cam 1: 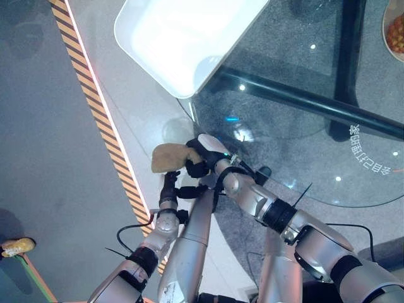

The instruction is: Wipe the table with a cloth and put it in the basket.

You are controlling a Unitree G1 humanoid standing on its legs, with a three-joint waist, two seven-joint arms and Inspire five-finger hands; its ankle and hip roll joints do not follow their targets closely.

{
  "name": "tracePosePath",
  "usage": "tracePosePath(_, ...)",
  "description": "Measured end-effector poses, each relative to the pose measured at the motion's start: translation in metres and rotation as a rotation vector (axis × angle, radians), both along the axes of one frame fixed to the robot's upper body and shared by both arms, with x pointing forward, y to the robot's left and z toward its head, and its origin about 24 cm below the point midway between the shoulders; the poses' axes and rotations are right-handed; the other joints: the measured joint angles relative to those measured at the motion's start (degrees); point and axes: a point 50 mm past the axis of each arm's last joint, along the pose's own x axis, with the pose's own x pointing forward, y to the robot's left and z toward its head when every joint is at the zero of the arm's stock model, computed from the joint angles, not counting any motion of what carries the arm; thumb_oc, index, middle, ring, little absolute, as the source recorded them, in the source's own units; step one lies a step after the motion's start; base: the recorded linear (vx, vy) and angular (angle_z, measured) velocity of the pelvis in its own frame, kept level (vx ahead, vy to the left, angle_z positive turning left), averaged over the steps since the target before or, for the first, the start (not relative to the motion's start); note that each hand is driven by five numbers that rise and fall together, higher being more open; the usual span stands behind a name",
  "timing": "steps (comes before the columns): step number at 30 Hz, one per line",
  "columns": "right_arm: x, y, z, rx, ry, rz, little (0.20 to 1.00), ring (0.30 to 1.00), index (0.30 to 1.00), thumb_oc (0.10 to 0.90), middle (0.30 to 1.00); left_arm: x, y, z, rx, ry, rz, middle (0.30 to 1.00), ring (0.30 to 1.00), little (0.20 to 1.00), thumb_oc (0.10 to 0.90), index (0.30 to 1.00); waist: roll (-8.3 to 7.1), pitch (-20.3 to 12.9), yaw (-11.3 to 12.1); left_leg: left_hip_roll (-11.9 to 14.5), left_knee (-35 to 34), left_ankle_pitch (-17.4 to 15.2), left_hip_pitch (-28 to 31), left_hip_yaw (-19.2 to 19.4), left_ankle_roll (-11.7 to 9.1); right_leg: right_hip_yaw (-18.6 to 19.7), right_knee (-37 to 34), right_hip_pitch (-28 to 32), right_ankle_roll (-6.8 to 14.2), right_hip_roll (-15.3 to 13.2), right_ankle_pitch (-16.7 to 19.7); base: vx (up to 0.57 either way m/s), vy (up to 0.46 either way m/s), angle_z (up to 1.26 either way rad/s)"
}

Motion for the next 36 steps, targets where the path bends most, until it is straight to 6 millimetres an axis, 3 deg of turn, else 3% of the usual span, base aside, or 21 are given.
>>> tracePosePath(13,0.0,0.002,0.009,0.208,0.023,-0.031,0.2,0.3,0.3,0.1,0.3,0.001,0.013,0.001,-0.001,-0.011,0.03,0.9,0.9,0.9,0.8,0.9,-2.28,0.62,-1.59,0.49,1.84,-0.41,0.18,2.24,1.62,2.44,-0.5,0.06,0.72,0.63,1.6,0.0,-0.024,-0.08)
tracePosePath(18,-0.002,-0.003,0.028,0.309,0.079,0.053,0.2,0.3,0.3,0.1,0.3,-0.001,0.026,0.0,0.022,-0.003,0.055,0.9,0.9,0.9,0.8,0.9,-3.81,0.93,-3.11,0.68,2.04,-0.89,1.68,4.05,2.37,4.17,-1.36,1.24,1.3,0.8,2.79,0.0,-0.019,-0.14)
tracePosePath(24,-0.02,0.006,0.046,0.465,0.122,0.231,0.2,0.3,0.3,0.1,0.3,-0.004,0.032,-0.005,0.038,0.021,0.066,0.9,0.9,0.9,0.8,0.9,-3.99,0.84,-4.32,1.03,1.74,-1.02,3.52,4.77,2.56,4.9,-2.04,2.77,1.17,1.13,3.09,0.0,-0.023,-0.07)
tracePosePath(29,-0.033,0.012,0.049,0.621,0.181,0.354,0.2,0.3,0.3,0.1,0.3,-0.006,0.034,-0.007,0.037,0.03,0.073,0.9,0.9,0.9,0.8,0.9,-3.98,0.84,-4.4,1.36,1.81,-1.16,4.25,5.5,2.77,5.56,-1.91,3.15,1.16,1.38,3.1,0.01,-0.009,-0.06)
tracePosePath(36,-0.027,-0.005,0.049,0.67,0.089,0.236,0.2,0.3,0.3,0.1,0.3,-0.007,0.035,-0.008,0.036,0.033,0.075,0.9,0.9,0.9,0.8,0.9,-3.98,0.84,-4.34,1.36,2.11,-1.3,4.24,6.0,2.93,6.05,-1.84,3.0,1.04,1.32,3.12,0.0,0.001,-0.01)
